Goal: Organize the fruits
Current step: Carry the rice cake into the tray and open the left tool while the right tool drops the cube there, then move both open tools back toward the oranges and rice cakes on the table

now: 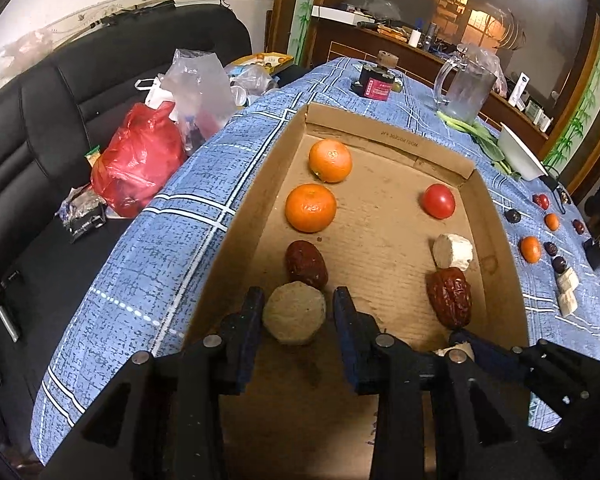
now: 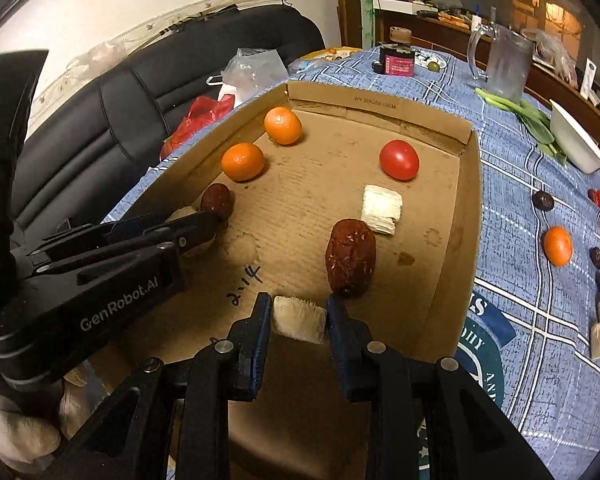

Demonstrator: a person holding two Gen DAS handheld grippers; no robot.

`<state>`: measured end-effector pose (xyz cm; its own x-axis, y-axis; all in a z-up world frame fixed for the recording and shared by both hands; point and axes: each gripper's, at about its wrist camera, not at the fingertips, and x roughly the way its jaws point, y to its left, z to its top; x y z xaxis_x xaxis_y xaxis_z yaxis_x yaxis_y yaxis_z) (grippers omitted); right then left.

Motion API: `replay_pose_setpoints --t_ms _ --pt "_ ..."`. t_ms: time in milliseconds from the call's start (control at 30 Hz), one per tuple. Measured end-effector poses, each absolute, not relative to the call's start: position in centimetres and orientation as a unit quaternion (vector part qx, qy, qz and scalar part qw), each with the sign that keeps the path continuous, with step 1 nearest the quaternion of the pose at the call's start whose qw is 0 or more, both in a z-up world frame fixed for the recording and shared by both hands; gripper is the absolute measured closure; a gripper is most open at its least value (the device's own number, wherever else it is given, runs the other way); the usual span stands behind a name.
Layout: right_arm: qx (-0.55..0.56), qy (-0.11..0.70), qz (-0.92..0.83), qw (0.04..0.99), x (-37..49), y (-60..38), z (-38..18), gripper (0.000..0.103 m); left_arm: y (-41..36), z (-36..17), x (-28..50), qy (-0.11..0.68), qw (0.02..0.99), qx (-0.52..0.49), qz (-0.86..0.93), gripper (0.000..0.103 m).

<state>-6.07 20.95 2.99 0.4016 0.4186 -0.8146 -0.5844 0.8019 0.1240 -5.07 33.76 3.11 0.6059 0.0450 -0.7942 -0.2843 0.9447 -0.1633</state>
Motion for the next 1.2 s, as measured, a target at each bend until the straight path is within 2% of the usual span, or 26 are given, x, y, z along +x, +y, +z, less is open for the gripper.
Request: replay_pose_setpoints --t_ms 100,167,300,467,533,633,733,1200 --pt "-0.096 0.453 0.303 0.833 -6.2 21.0 2.9 0.071 34.2 3.4 -5.4 0.43 0.885 -0.154 0.088 0.064" --pt "-0.096 0.45 0.307 0.833 -6.4 20.9 3.1 0.067 34.3 3.9 -5.7 0.423 0.887 -0.161 0.089 0.062" --pt "-0.096 0.431 0.309 0.842 -7.0 20.6 4.0 0.065 34.5 5.4 -6.7 0.401 0.894 -0.179 0.087 0.051" --pt "-0.082 0.412 0.305 0.855 -8.0 19.1 5.2 0.062 33.8 6.9 -7.6 0.385 0.901 -0.179 0.086 0.045" --pt "-0.068 0.407 0.303 0.859 -8.4 18.0 5.8 0.06 33.2 7.5 -8.1 0.376 0.907 -0.169 0.088 0.035" --pt "-0.043 0.392 0.295 0.871 -9.2 15.9 6.8 0.053 31.7 8.6 -8.6 0.367 0.915 -0.145 0.088 0.026" --pt "-0.011 0.378 0.278 0.883 -9.9 13.2 7.6 0.047 29.3 9.5 -9.2 0.363 0.922 -0.111 0.075 0.024" --pt "0.106 0.376 0.165 0.906 -11.7 0.6 7.0 0.047 17.3 11.1 -12.0 0.349 0.937 0.016 0.024 0.023"
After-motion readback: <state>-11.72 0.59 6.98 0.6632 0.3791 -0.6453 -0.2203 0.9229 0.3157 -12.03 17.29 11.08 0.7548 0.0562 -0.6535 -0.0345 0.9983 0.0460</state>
